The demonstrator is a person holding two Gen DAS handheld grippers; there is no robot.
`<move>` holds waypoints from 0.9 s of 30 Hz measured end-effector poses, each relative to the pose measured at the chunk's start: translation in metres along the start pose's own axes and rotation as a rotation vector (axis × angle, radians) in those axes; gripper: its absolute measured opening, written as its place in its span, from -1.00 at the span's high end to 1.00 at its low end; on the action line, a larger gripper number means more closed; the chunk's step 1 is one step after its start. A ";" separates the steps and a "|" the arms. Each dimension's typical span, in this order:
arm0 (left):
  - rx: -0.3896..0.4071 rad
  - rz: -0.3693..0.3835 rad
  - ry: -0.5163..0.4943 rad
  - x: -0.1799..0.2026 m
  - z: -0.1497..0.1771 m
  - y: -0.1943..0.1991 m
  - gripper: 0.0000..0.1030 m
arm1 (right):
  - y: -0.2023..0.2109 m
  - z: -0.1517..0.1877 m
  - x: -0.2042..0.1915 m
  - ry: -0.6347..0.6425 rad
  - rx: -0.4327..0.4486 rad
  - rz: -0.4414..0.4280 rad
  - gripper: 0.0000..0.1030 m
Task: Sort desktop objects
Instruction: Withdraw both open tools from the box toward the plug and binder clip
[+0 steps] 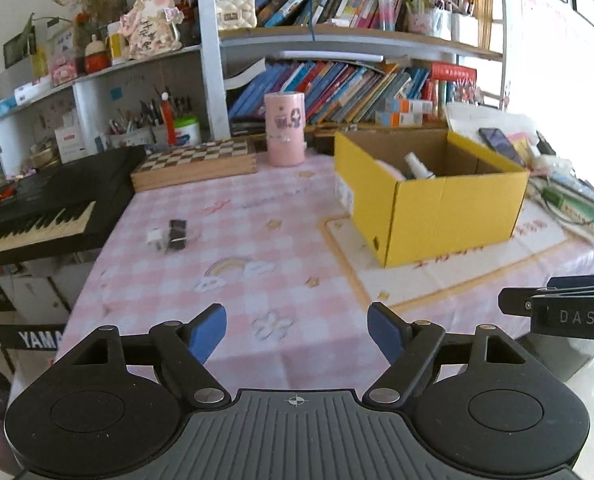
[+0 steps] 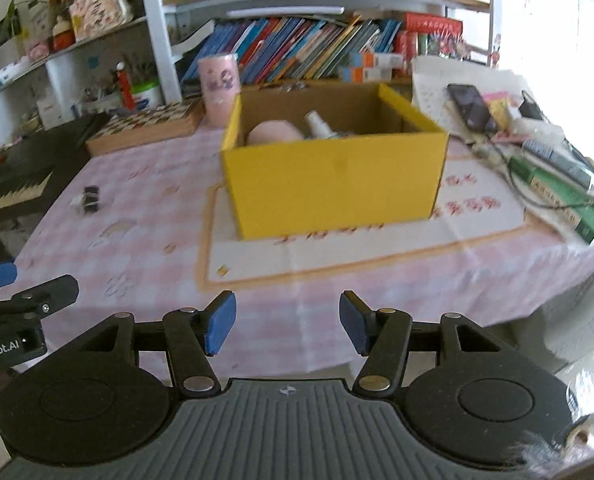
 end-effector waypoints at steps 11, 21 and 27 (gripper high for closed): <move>-0.034 -0.037 0.065 -0.044 0.030 0.016 -0.56 | 0.003 0.018 -0.060 0.083 -0.036 -0.067 -0.16; -0.037 -0.102 0.131 -0.079 0.044 0.029 -0.57 | 0.000 0.019 -0.109 0.208 -0.045 -0.133 -0.24; -0.023 -0.124 0.148 -0.093 0.045 0.034 -0.57 | 0.003 0.017 -0.124 0.237 -0.026 -0.146 -0.26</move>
Point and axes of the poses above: each gripper's, at about its wrist camera, not at the fingertips, and y roughly against the way its jaws point, x to its right, z to its underside, the point moved 7 cm from there along -y, roughly the way its jaws point, and after that the axes turned 13 degrees about -x, right-handed, at the moved point
